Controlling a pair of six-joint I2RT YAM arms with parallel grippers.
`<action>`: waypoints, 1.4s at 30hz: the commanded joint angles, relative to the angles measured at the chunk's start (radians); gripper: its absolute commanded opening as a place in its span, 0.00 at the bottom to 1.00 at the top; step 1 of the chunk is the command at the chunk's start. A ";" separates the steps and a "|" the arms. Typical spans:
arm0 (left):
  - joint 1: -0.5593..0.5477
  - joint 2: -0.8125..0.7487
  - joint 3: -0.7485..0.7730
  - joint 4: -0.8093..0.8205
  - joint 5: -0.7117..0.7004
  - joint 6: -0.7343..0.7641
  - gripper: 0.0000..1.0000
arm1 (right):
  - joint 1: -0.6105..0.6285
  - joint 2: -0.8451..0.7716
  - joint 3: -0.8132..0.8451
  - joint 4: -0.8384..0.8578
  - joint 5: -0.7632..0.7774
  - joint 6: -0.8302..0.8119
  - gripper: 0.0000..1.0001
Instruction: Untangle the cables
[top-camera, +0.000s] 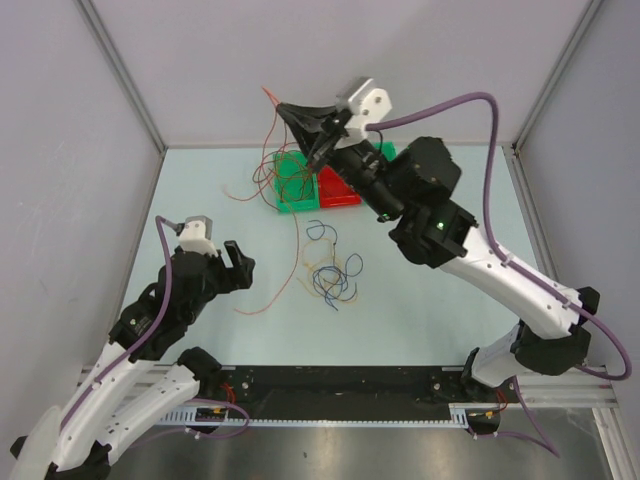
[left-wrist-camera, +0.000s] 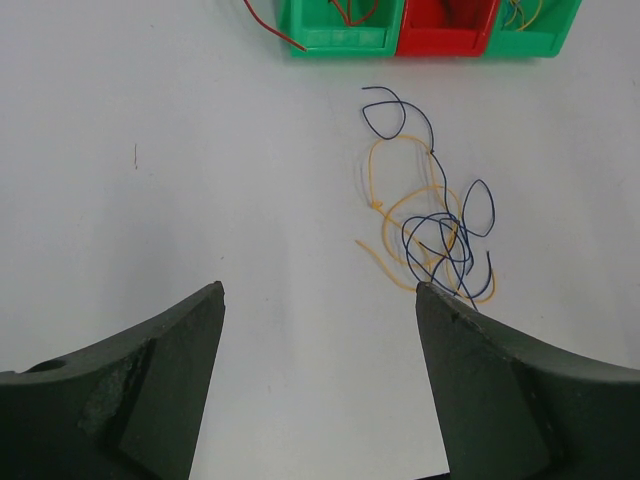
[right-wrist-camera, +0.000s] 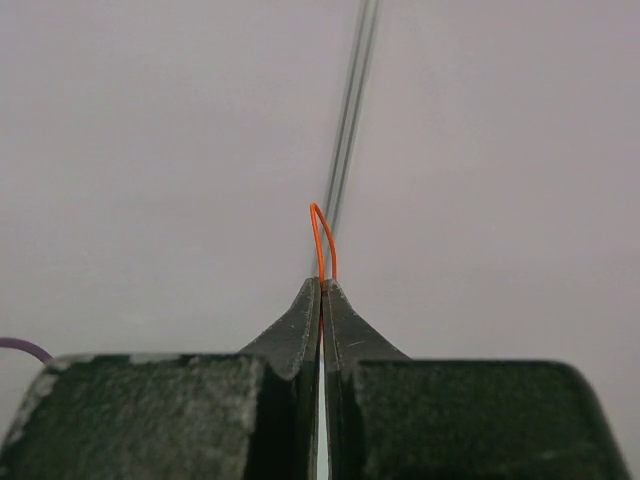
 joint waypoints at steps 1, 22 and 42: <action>0.008 -0.004 -0.001 0.013 -0.011 -0.012 0.82 | -0.014 0.027 -0.002 0.017 0.076 -0.027 0.00; 0.008 -0.002 -0.002 0.010 -0.017 -0.015 0.82 | -0.358 0.240 0.128 -0.022 -0.096 0.124 0.00; 0.008 0.005 -0.002 0.011 -0.016 -0.012 0.82 | -0.462 0.554 0.430 0.057 -0.024 0.033 0.00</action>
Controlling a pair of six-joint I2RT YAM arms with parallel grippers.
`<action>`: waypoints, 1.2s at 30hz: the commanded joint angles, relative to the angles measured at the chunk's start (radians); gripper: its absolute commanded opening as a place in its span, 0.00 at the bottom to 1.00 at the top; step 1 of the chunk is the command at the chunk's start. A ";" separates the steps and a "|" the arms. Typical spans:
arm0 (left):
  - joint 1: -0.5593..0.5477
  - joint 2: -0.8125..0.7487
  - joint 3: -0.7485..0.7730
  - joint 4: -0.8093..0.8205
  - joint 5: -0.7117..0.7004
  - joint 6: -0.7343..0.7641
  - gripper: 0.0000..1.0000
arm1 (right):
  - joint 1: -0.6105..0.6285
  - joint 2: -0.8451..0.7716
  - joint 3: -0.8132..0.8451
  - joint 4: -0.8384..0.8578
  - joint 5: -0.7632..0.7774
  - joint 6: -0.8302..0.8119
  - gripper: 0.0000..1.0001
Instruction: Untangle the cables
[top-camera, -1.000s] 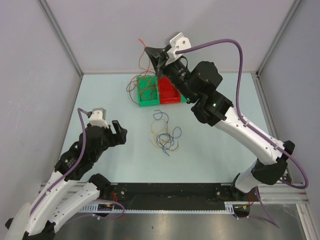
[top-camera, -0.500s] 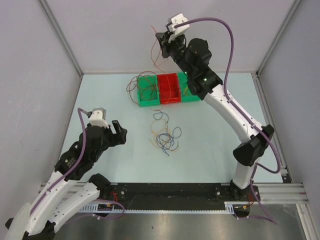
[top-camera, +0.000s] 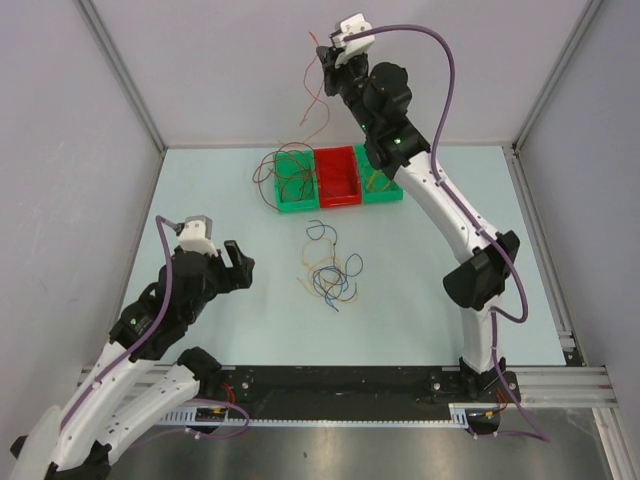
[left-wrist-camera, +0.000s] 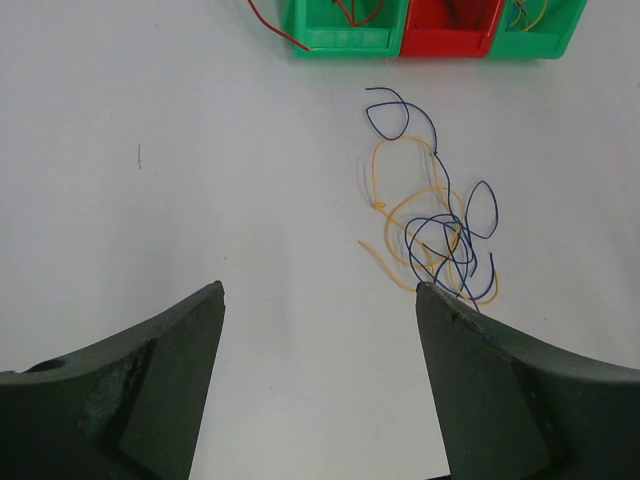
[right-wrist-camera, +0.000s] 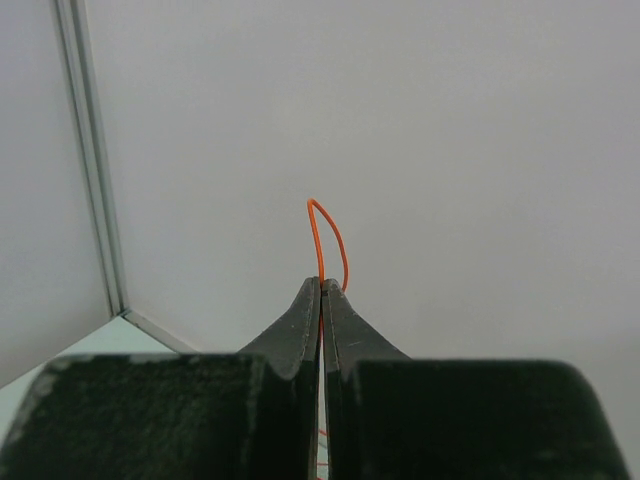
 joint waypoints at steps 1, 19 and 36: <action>0.007 0.003 -0.002 0.010 -0.007 -0.011 0.82 | -0.017 0.060 0.081 0.103 0.053 -0.057 0.00; 0.010 0.009 -0.004 0.016 0.001 -0.007 0.82 | -0.071 0.163 0.035 0.176 0.186 -0.103 0.00; 0.020 0.018 -0.004 0.016 0.002 -0.005 0.82 | -0.096 0.182 -0.129 0.178 0.113 0.031 0.00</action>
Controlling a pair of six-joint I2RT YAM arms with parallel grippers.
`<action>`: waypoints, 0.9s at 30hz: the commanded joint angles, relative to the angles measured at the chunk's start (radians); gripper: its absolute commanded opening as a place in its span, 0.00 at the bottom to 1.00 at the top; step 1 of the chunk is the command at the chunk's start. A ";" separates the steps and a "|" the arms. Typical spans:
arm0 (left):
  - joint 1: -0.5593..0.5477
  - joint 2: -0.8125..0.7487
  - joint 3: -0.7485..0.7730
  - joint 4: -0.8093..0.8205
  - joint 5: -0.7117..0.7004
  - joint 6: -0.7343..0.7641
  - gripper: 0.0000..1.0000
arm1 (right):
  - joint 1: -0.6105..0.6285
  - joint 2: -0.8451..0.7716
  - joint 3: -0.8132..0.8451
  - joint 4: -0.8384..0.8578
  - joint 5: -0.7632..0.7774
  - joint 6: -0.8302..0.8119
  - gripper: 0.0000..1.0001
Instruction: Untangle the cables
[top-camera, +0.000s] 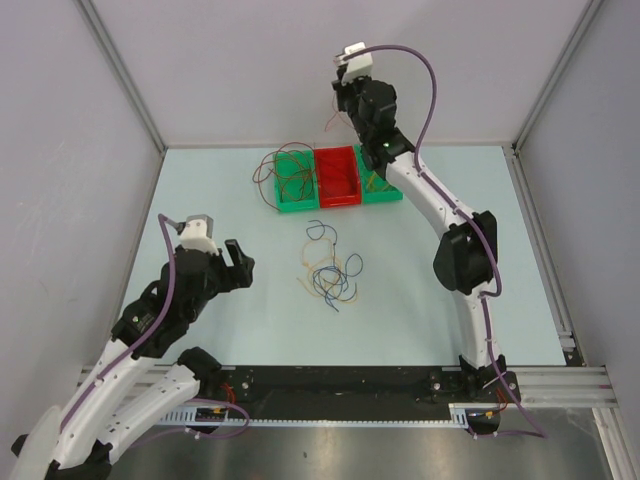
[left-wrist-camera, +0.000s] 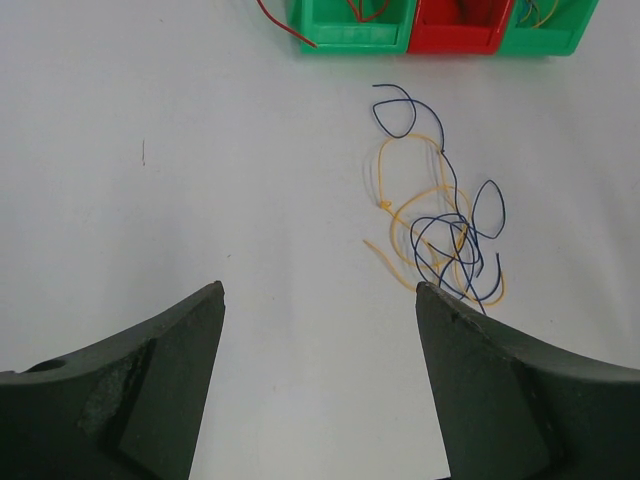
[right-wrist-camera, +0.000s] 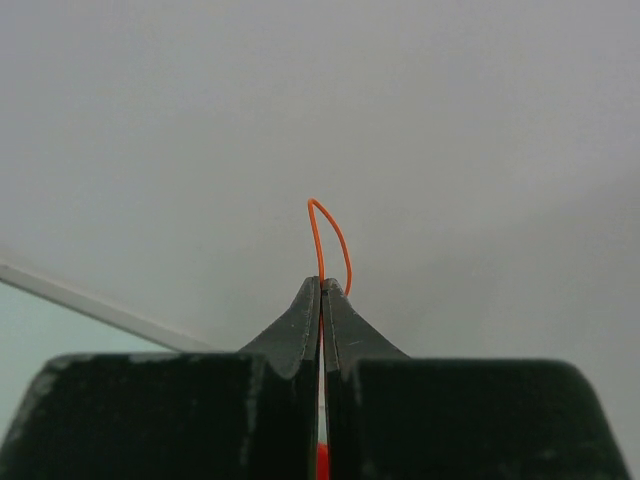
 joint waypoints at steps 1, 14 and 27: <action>0.008 0.003 -0.002 0.016 0.003 -0.005 0.82 | 0.001 0.001 -0.067 0.044 -0.032 0.070 0.00; 0.011 0.000 -0.004 0.016 0.004 -0.005 0.82 | 0.008 0.021 -0.144 0.001 -0.049 0.168 0.00; 0.011 -0.002 -0.004 0.016 0.004 -0.005 0.82 | -0.009 0.139 -0.135 -0.063 -0.002 0.176 0.00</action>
